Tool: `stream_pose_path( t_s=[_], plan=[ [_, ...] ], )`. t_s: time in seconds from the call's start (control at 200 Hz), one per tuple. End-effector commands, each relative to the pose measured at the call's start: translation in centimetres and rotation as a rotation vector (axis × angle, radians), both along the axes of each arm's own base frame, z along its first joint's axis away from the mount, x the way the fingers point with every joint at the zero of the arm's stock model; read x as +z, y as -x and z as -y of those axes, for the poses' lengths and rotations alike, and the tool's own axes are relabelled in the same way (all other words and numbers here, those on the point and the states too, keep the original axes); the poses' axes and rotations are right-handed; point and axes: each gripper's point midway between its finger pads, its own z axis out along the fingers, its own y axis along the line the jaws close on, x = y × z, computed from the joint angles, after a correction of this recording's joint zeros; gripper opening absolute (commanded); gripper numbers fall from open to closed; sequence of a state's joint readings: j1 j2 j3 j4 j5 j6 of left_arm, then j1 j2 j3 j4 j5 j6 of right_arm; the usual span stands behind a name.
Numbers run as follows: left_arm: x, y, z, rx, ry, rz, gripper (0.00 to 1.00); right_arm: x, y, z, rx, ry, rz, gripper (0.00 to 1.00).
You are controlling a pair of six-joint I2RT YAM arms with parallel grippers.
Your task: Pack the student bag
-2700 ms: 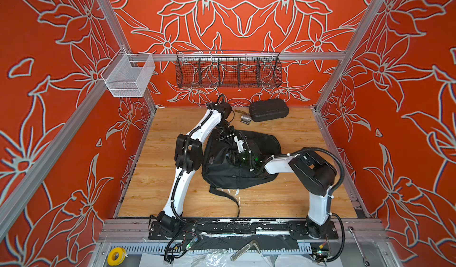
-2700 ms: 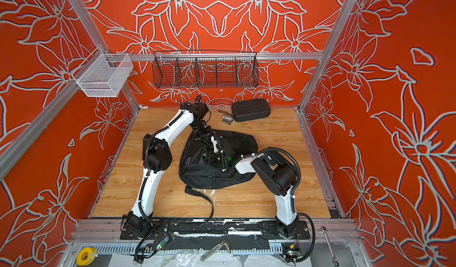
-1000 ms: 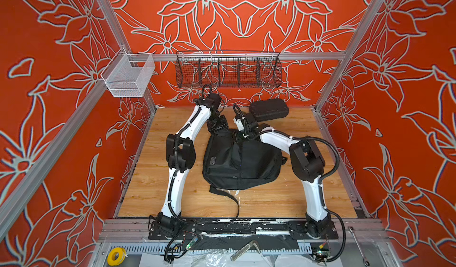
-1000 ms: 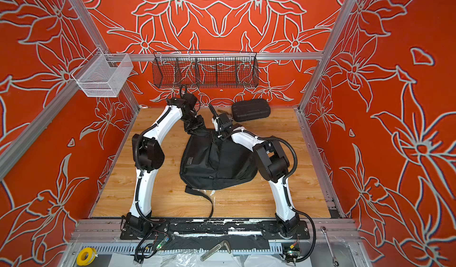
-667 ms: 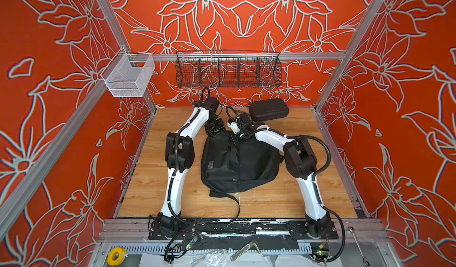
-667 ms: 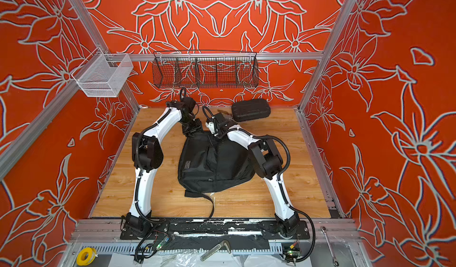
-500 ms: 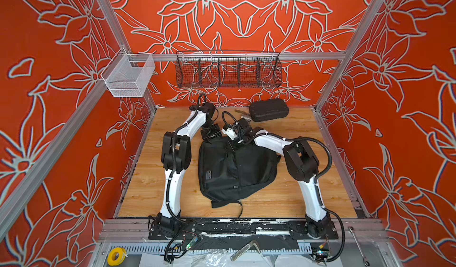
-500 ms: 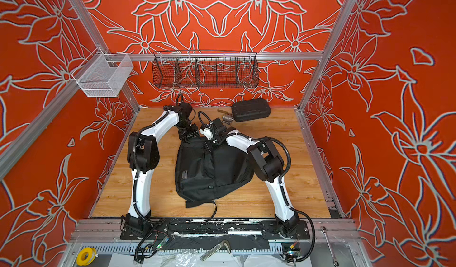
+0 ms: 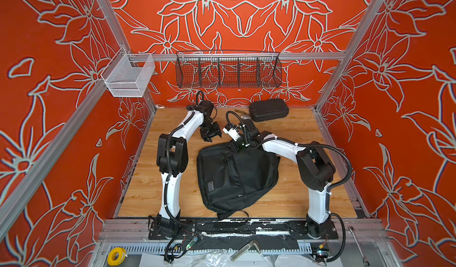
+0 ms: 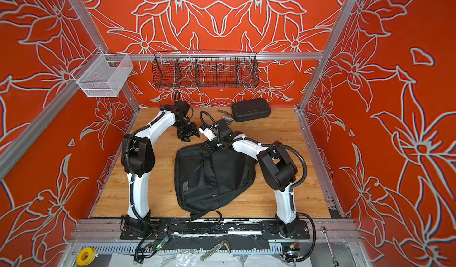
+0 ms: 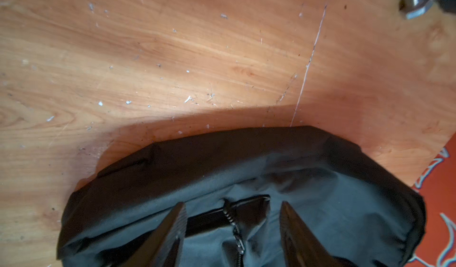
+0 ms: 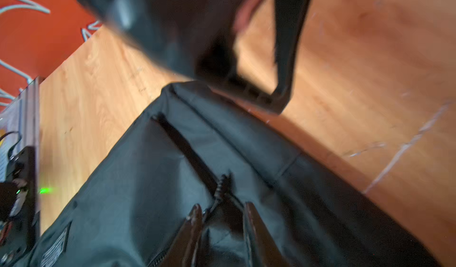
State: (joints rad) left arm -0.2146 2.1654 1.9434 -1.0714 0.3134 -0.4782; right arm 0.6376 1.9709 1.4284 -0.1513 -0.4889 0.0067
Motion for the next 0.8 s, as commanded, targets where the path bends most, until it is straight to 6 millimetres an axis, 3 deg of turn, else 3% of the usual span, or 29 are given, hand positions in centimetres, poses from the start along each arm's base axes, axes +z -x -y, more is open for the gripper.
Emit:
stream_pose_path(
  t_s=[0.0,0.145,0.29,0.505,0.796],
  plan=[
    [-1.8,1.9,0.0,-0.108,-0.053,-0.075,0.61,1.5,-0.6,0.1,-0.039,0.038,0.055,0.34],
    [-4.2,3.0,-0.4,-0.128,-0.079,-0.173,0.62,0.6,1.0,-1.3,0.017,0.117,0.096,0.48],
    [-5.7,2.8,-1.5,-0.079,-0.131,-0.216,0.62,-1.4,0.2,-1.3,-0.074,0.227,0.042,0.48],
    [-5.2,1.7,-1.8,0.020,-0.029,-0.185,0.64,-3.9,0.5,-2.8,-0.139,0.227,-0.013,0.49],
    [-6.6,2.1,-2.6,0.075,-0.012,-0.234,0.64,-6.6,-0.8,-2.1,-0.278,0.316,-0.058,0.48]
  ],
)
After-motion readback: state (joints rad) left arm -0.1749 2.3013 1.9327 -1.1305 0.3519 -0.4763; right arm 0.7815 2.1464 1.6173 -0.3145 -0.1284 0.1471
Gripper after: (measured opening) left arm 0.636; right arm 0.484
